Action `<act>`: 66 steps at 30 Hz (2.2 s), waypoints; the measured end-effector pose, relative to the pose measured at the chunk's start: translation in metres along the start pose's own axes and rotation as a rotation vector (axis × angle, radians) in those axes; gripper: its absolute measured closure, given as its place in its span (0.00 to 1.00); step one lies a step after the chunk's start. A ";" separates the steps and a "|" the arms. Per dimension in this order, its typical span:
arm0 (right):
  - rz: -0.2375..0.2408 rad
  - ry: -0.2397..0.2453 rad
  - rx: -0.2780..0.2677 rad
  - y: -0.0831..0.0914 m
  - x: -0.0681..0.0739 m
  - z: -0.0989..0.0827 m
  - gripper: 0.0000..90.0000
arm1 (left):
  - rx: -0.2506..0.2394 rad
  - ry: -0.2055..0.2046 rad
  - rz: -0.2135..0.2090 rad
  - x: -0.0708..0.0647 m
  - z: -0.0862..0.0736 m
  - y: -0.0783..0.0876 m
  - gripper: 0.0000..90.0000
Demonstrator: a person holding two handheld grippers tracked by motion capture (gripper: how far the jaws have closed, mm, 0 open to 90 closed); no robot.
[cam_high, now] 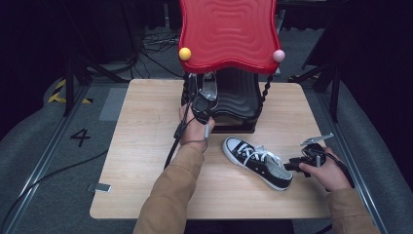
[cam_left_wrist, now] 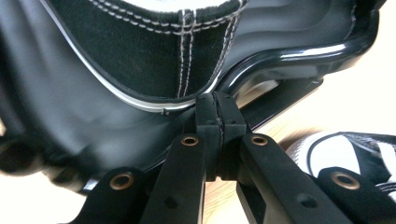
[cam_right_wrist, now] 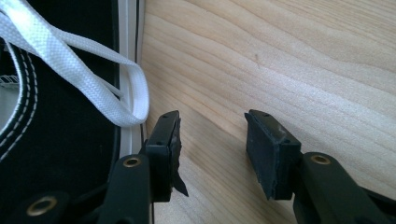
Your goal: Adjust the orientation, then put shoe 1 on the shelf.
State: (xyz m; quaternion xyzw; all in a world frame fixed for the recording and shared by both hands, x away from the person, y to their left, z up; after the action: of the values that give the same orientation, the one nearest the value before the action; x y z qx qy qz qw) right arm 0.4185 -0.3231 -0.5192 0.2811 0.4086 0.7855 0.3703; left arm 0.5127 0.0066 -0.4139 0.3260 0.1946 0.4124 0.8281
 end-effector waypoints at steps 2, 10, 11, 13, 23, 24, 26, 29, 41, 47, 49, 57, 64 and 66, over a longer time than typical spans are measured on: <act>-0.001 0.000 0.000 0.000 0.000 0.000 0.62 | 0.005 -0.001 -0.002 0.000 0.000 -0.001 1.00; -0.003 0.000 0.001 0.001 -0.001 0.000 0.62 | 0.008 -0.019 -0.016 -0.004 -0.002 0.003 0.90; -0.004 0.002 0.000 0.002 -0.001 0.000 0.62 | 0.008 -0.019 -0.016 -0.004 -0.002 0.003 0.88; -0.005 0.004 -0.001 0.002 -0.001 0.000 0.62 | 0.006 -0.017 -0.032 -0.008 -0.001 0.008 0.85; -0.019 0.026 -0.031 0.012 0.004 0.006 0.63 | 0.053 -0.016 -0.100 -0.020 -0.014 0.034 0.64; -0.021 0.025 -0.034 0.014 0.004 0.007 0.63 | 0.056 -0.021 -0.101 -0.021 -0.016 0.038 0.62; -0.021 0.012 -0.032 0.017 0.006 0.007 0.63 | 0.066 -0.025 -0.114 -0.023 -0.022 0.043 0.57; -0.026 0.010 -0.035 0.022 0.008 0.009 0.64 | 0.094 -0.025 -0.133 -0.025 -0.033 0.051 0.51; -0.026 0.044 -0.053 0.047 0.023 0.017 0.69 | 0.185 -0.036 -0.158 -0.018 -0.081 0.067 0.42; 0.018 0.038 -0.077 0.068 0.040 0.023 0.73 | 0.193 0.004 -0.172 -0.008 -0.102 0.076 0.38; 0.035 0.056 -0.083 0.072 0.050 0.026 0.73 | 0.194 0.011 -0.169 -0.006 -0.104 0.077 0.38; 0.101 0.131 -0.074 0.071 0.084 0.034 0.72 | 0.236 0.002 -0.171 -0.002 -0.115 0.077 0.36; 0.103 0.181 0.030 0.042 0.100 0.033 0.72 | 0.278 -0.015 -0.175 -0.002 -0.124 0.077 0.34; 0.092 0.191 0.061 0.033 0.103 0.033 0.73 | 0.288 -0.014 -0.173 -0.001 -0.127 0.078 0.34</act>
State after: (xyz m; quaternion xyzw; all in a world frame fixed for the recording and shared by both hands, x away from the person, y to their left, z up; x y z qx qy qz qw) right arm 0.3731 -0.2385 -0.4606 0.2347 0.4524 0.8120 0.2846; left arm 0.3932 0.0889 -0.4498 0.4261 0.2732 0.3054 0.8066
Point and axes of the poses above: each handheld gripper's, and its own axes: y roughly backward along the jaws, z roughly out of its top, x roughly to its left, the point moved 7 cm from there along -y, roughly forward along the jaws, and after that the axes turned 6 degrees about -z, right-handed, at the moved point
